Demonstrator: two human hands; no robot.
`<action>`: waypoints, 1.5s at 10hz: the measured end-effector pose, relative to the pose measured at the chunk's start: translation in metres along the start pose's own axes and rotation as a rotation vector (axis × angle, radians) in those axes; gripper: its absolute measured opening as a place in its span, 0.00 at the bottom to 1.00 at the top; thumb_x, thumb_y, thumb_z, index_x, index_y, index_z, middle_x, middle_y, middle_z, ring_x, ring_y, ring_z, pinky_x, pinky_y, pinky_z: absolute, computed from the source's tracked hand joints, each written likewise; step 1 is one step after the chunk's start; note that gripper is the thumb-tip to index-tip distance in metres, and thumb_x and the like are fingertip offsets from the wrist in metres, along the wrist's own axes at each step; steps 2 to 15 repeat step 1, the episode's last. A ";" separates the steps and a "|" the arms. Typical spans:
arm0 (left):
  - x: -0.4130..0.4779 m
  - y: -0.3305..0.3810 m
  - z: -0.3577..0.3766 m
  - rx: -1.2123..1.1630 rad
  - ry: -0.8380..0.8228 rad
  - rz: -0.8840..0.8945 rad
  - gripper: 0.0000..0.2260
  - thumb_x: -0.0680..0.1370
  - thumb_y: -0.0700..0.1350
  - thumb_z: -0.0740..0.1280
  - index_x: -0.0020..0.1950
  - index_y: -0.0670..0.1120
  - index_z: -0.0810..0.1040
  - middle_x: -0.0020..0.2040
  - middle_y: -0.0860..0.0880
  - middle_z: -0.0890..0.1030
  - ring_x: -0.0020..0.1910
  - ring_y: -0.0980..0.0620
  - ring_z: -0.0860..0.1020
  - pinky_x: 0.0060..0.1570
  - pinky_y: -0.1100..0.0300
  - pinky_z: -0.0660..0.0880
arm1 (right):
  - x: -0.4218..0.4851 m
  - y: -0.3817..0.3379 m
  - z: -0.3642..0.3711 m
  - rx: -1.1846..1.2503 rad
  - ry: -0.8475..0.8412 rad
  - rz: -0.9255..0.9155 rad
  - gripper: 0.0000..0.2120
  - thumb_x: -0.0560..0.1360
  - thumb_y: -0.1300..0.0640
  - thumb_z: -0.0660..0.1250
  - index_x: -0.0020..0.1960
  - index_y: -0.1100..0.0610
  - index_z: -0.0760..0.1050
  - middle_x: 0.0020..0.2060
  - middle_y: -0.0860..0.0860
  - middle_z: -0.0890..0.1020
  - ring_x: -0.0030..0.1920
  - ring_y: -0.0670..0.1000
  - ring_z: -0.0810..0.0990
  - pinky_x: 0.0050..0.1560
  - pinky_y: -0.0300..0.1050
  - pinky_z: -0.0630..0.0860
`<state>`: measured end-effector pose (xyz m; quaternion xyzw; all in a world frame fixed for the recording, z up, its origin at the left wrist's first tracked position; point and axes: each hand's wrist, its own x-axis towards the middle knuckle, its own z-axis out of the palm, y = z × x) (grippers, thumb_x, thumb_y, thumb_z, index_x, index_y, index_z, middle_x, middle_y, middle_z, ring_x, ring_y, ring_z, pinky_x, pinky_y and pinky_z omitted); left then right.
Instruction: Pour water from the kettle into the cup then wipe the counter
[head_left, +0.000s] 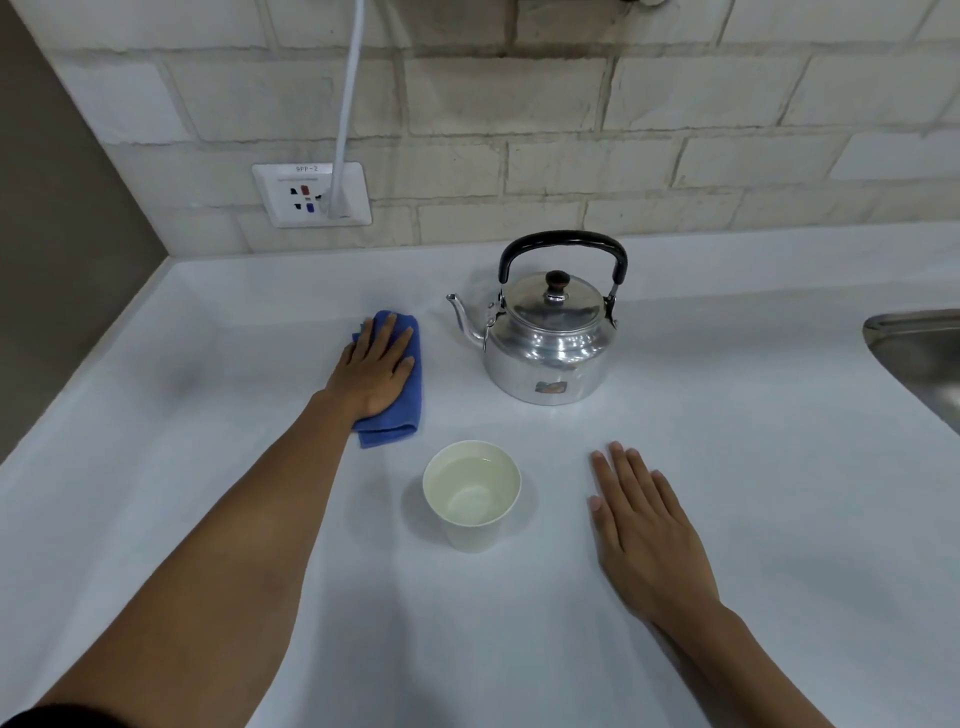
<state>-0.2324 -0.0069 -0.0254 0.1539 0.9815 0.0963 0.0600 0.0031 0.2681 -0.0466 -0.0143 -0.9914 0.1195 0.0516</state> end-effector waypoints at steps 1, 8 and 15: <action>-0.010 -0.004 -0.001 -0.019 0.076 0.008 0.25 0.80 0.54 0.47 0.75 0.51 0.42 0.77 0.49 0.38 0.75 0.47 0.38 0.73 0.48 0.45 | 0.000 0.004 0.002 -0.004 -0.004 -0.013 0.24 0.80 0.49 0.40 0.72 0.50 0.35 0.75 0.48 0.44 0.74 0.46 0.39 0.74 0.44 0.39; -0.010 -0.004 -0.001 -0.019 0.076 0.008 0.25 0.80 0.54 0.47 0.75 0.51 0.42 0.77 0.49 0.38 0.75 0.47 0.38 0.73 0.48 0.45 | 0.000 0.004 0.002 -0.004 -0.004 -0.013 0.24 0.80 0.49 0.40 0.72 0.50 0.35 0.75 0.48 0.44 0.74 0.46 0.39 0.74 0.44 0.39; -0.010 -0.004 -0.001 -0.019 0.076 0.008 0.25 0.80 0.54 0.47 0.75 0.51 0.42 0.77 0.49 0.38 0.75 0.47 0.38 0.73 0.48 0.45 | 0.000 0.004 0.002 -0.004 -0.004 -0.013 0.24 0.80 0.49 0.40 0.72 0.50 0.35 0.75 0.48 0.44 0.74 0.46 0.39 0.74 0.44 0.39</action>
